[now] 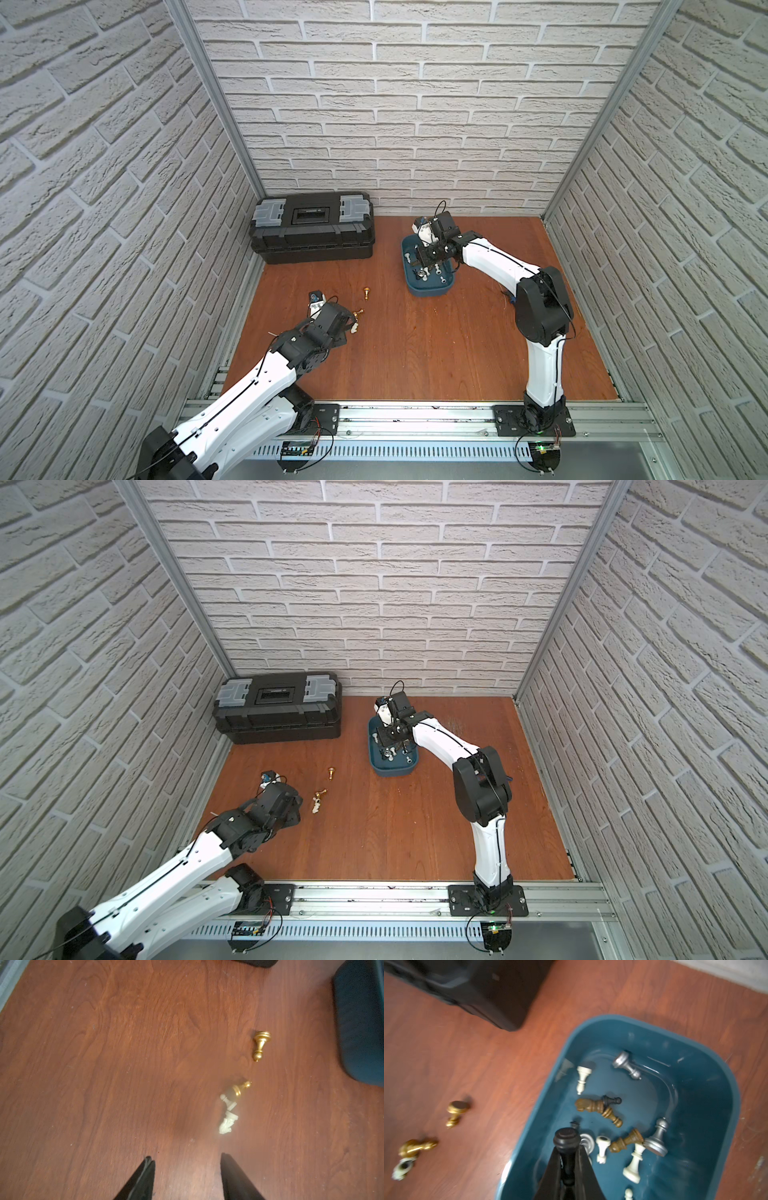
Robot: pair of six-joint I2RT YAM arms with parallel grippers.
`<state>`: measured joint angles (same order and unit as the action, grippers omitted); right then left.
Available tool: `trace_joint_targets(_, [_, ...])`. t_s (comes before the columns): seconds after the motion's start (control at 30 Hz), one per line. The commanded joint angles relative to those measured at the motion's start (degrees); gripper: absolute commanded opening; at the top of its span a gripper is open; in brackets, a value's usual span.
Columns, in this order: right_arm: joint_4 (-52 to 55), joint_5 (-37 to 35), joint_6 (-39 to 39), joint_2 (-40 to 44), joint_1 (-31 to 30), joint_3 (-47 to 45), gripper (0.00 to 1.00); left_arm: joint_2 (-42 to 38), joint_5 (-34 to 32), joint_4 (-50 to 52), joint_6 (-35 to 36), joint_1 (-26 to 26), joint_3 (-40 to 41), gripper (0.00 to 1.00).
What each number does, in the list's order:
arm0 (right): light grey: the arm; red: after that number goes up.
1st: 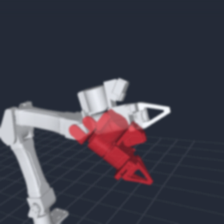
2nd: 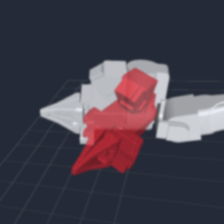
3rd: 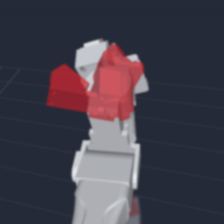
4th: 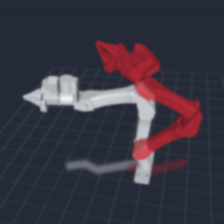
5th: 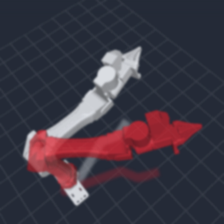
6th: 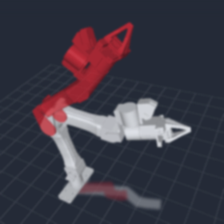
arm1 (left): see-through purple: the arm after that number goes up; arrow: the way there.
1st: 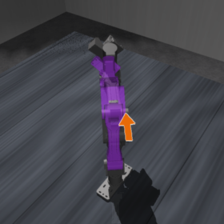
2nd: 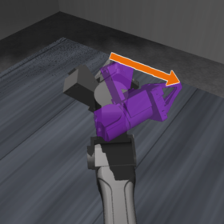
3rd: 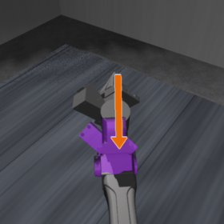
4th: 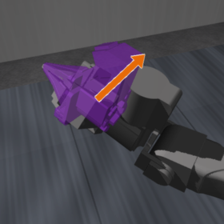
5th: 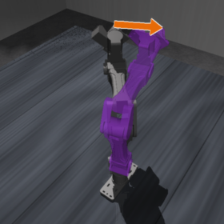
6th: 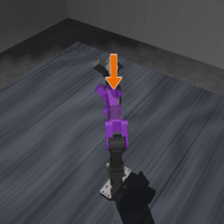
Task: Put the chess pieces into the storage box
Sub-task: Place the chess piece in the storage box, then pick up the chess piece at the center of the board.
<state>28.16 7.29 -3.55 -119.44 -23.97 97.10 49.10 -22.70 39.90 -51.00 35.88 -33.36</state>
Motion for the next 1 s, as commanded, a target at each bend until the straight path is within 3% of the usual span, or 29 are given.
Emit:
trace_joint_targets(0.0, [1.1,0.4,-0.5,-0.5,-0.4,3.7,0.18,3.1,2.2,-3.1,1.9,-0.7,-2.9,0.56])
trace_joint_targets(0.1, [3.7,0.3,-0.4,-0.7,-0.3,6.0,0.30,6.1,3.2,-3.5,2.6,-0.9,-4.2,0.56])
trace_joint_targets(0.2, [2.7,0.8,-1.4,3.7,-0.4,2.6,0.35,8.8,4.4,-4.2,3.4,-1.3,-4.9,0.56])
trace_joint_targets(0.37, [-3.4,2.9,-4.4,17.7,-0.6,-11.3,0.37,13.6,6.4,-5.3,5.6,-1.5,-6.4,0.55])
trace_joint_targets(0.5, [-7.1,5.6,-6.1,25.8,-1.0,-22.3,0.37,17.7,8.3,-7.4,7.7,-1.7,-6.9,0.48])
trace_joint_targets(0.7, [-9.3,7.2,-7.4,30.0,-1.3,-31.0,0.37,24.5,9.7,-10.9,9.3,-2.0,-7.3,0.46])
trace_joint_targets(0.97, [-10.8,8.2,-7.9,30.7,-1.8,-33.2,0.36,33.6,12.0,-14.0,12.1,-2.0,-9.8,0.42])
